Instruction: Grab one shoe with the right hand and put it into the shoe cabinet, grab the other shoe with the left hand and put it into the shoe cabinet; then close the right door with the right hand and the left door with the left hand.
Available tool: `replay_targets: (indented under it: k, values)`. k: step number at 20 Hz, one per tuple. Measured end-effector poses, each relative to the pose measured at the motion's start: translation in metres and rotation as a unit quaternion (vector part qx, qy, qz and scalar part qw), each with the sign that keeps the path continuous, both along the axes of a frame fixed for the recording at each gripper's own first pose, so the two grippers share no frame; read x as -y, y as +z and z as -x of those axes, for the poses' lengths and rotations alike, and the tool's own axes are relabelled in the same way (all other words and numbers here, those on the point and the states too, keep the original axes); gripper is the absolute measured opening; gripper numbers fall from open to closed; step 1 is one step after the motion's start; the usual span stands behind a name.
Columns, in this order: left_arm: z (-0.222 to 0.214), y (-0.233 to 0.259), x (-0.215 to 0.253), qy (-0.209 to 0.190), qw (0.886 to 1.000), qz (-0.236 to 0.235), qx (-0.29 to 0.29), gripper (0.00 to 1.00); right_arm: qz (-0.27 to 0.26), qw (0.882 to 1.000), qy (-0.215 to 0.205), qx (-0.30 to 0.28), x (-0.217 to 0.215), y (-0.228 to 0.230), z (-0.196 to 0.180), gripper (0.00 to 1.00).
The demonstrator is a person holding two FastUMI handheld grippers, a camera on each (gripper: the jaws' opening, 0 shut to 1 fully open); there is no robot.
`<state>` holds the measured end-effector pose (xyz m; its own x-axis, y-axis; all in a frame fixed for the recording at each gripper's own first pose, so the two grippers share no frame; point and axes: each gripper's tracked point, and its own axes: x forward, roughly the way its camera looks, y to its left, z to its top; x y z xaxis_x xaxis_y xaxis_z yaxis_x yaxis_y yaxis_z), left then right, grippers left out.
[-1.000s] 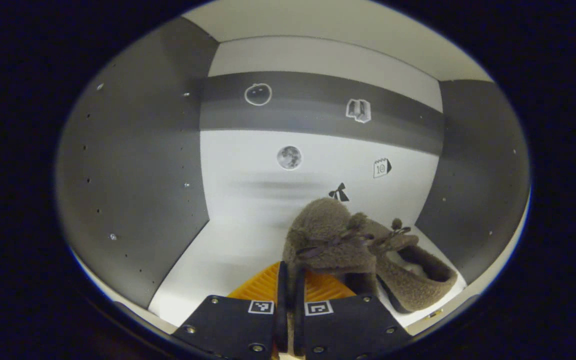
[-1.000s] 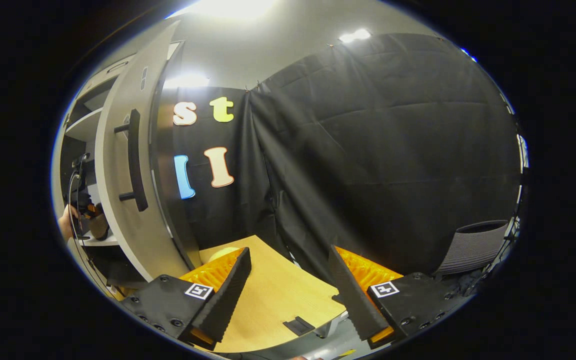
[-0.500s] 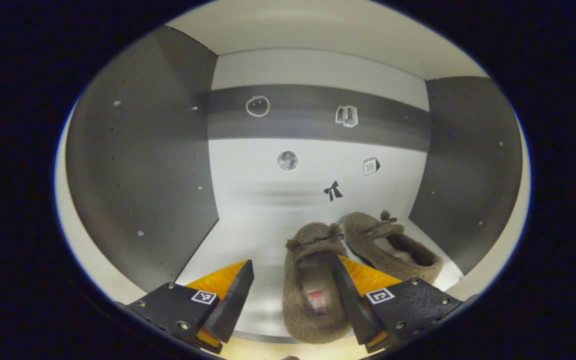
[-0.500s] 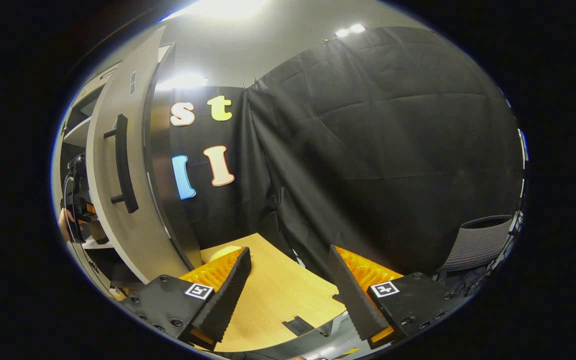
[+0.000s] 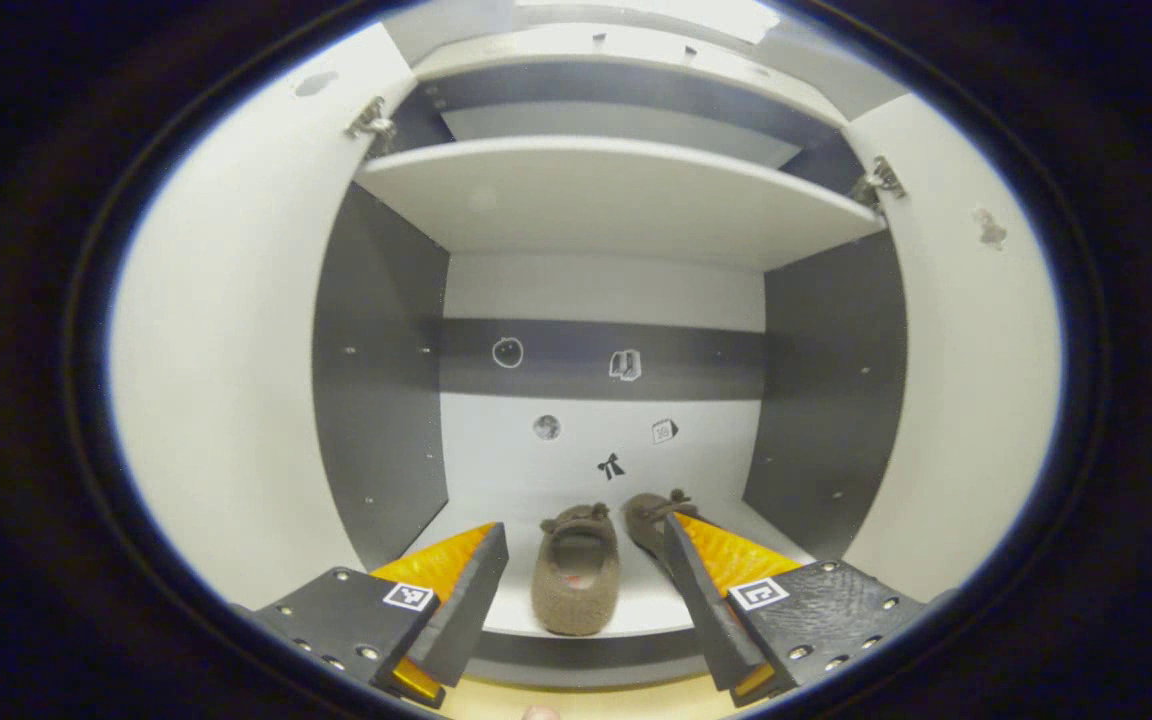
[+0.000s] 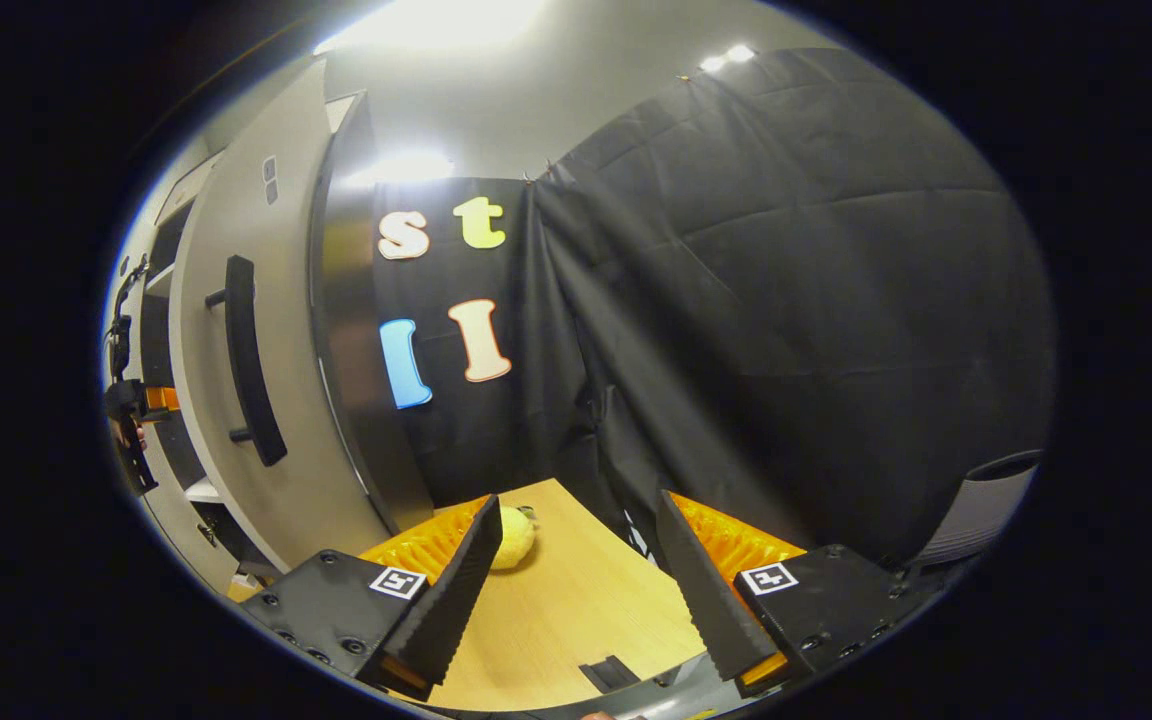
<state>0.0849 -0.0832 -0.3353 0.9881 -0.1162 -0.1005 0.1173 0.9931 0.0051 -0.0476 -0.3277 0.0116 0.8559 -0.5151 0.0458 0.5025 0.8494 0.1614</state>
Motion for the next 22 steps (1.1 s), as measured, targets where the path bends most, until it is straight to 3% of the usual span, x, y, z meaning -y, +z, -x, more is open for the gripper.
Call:
replay_targets:
  k: [8,10,11,13,14,16,18,19,22]
  values:
    - [0.140,0.004,-0.021,0.096,0.993,0.017,0.070,0.93,0.063,0.987,0.148,-0.004,-0.023,0.055,-0.057,0.98]
    - [0.172,-0.012,-0.035,0.119,0.991,0.010,0.060,0.90,0.063,0.981,0.181,-0.009,-0.033,0.065,-0.063,0.98]
    - [0.189,-0.023,-0.043,0.133,0.990,0.004,0.051,0.95,0.059,0.978,0.198,-0.005,-0.042,0.073,-0.066,0.98]
    - [0.217,-0.041,-0.062,0.167,0.985,-0.005,0.036,0.95,0.059,0.972,0.226,0.008,-0.058,0.092,-0.072,0.98]
    - [0.231,-0.047,-0.072,0.185,0.982,-0.010,0.034,0.90,0.061,0.969,0.237,0.013,-0.066,0.099,-0.073,0.93]
    - [0.252,-0.058,-0.087,0.209,0.978,-0.017,0.021,0.95,0.062,0.963,0.261,0.017,-0.082,0.111,-0.078,0.98]
    - [0.264,-0.065,-0.098,0.224,0.974,-0.016,0.009,0.95,0.060,0.958,0.279,0.014,-0.096,0.115,-0.081,0.98]
    - [0.266,-0.065,-0.102,0.227,0.974,-0.011,0.007,0.95,0.060,0.956,0.286,0.008,-0.101,0.113,-0.081,0.93]
    - [0.268,-0.063,-0.119,0.228,0.974,-0.009,0.007,0.95,0.069,0.962,0.265,0.005,-0.106,0.114,-0.083,0.97]
